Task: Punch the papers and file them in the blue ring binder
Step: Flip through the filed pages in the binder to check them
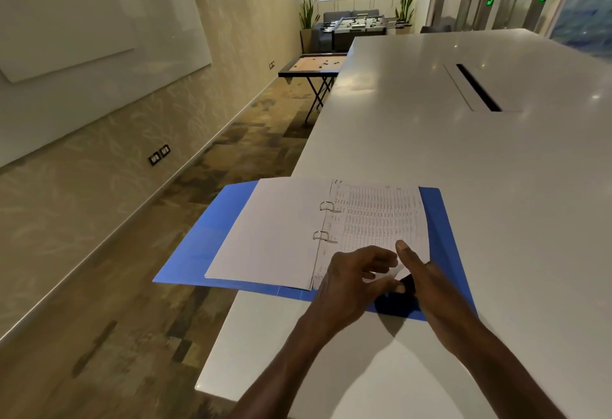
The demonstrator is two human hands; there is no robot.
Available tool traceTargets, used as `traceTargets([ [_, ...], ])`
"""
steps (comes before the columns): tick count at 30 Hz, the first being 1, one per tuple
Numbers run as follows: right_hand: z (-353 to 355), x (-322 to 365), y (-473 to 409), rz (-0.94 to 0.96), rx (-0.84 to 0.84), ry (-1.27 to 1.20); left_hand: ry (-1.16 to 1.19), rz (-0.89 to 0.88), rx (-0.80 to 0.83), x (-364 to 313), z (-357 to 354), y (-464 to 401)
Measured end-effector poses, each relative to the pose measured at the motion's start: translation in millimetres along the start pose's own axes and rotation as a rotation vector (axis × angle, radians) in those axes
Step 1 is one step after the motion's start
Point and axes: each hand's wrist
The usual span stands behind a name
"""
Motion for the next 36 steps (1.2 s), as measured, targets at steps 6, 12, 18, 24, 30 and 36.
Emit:
traceTargets([
  [6, 3, -2, -3, -0.004, 0.012, 0.004, -0.026, -0.02, 0.007, 2, 2, -13],
  [12, 3, -3, -4, 0.042, 0.039, -0.087, 0.093, 0.033, -0.004, 1, 8, -18],
  [18, 3, -4, -1, 0.023, 0.071, -0.14, 0.091, 0.152, -0.122, 0, 6, -17],
  [24, 3, -5, -2, 0.024, 0.049, -0.136, 0.144, 0.275, -0.23, 0, 4, -18],
  [30, 4, -9, -5, 0.018, 0.03, -0.108, 0.218, 0.316, -0.3, -3, 9, -17],
  [36, 3, -12, -6, 0.033, 0.038, -0.013, 0.482, 0.363, -0.412, -11, 23, -18],
])
Point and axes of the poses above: each hand's wrist, its own y-axis away from the middle knuckle, its own z-axis out of the back of the hand, x = y × z
